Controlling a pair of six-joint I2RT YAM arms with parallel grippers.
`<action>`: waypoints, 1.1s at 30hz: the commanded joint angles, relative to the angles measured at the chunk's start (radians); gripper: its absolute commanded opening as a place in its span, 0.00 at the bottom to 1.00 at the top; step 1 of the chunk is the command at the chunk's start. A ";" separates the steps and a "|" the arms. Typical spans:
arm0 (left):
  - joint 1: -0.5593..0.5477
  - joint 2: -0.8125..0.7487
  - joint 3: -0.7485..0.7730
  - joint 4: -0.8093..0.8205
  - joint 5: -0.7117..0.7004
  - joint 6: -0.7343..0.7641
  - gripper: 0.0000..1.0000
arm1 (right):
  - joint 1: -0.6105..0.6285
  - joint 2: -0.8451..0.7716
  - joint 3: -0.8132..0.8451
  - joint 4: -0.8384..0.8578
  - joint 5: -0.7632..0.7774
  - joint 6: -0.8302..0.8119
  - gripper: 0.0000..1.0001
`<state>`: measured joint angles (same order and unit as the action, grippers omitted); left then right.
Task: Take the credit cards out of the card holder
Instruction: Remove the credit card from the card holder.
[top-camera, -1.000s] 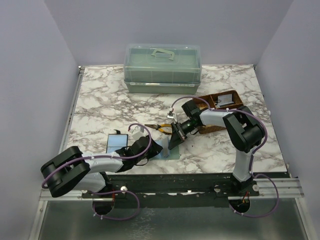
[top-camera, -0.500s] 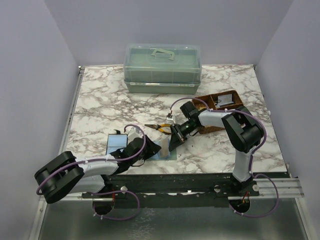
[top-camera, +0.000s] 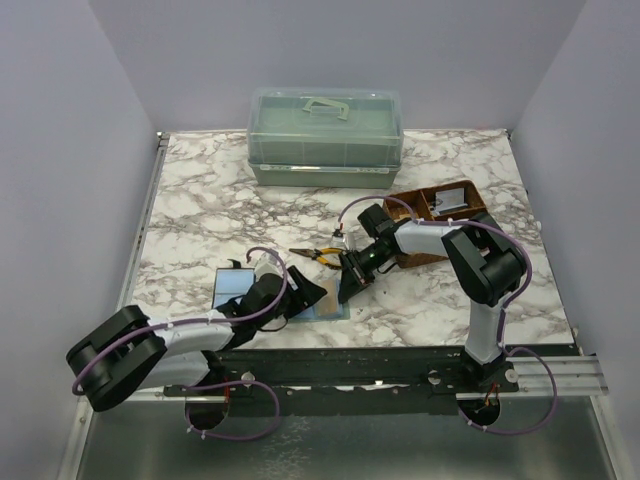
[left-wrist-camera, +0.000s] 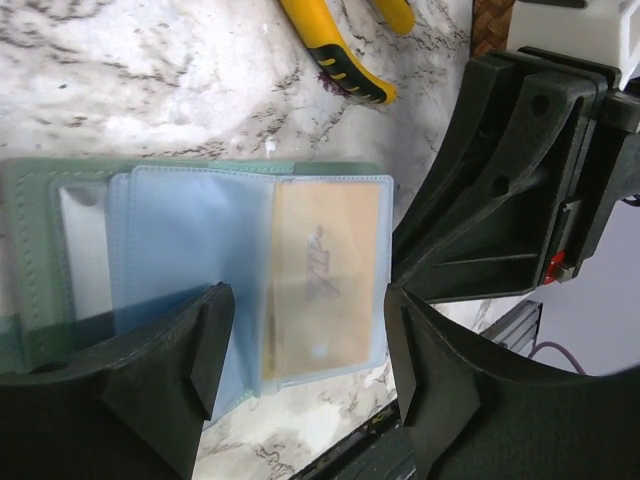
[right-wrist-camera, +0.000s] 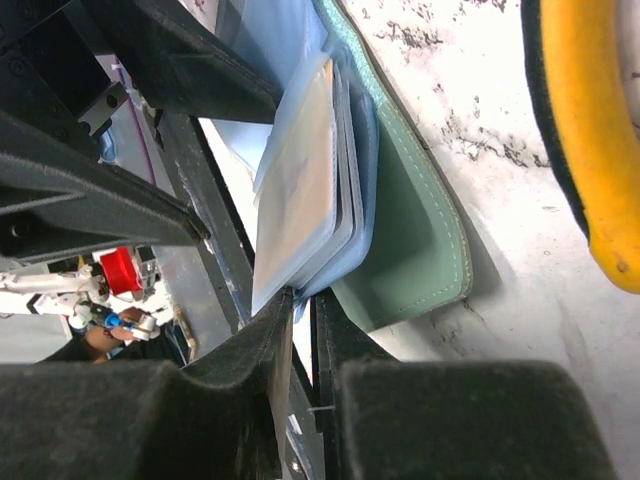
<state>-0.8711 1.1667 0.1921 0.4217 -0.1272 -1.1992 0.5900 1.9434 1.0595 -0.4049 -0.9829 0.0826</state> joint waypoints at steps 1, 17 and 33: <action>0.001 0.123 -0.013 -0.068 0.077 0.033 0.70 | 0.019 0.030 0.019 0.033 0.053 0.016 0.17; 0.003 0.201 0.015 -0.013 0.127 0.072 0.72 | 0.033 0.030 0.012 0.057 0.025 0.054 0.48; 0.001 0.149 0.019 0.002 0.255 0.164 0.72 | 0.031 0.055 0.001 0.077 0.075 0.087 0.59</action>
<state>-0.8452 1.3155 0.2504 0.5629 -0.0139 -1.0634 0.6044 1.9522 1.0595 -0.4023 -0.9932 0.1654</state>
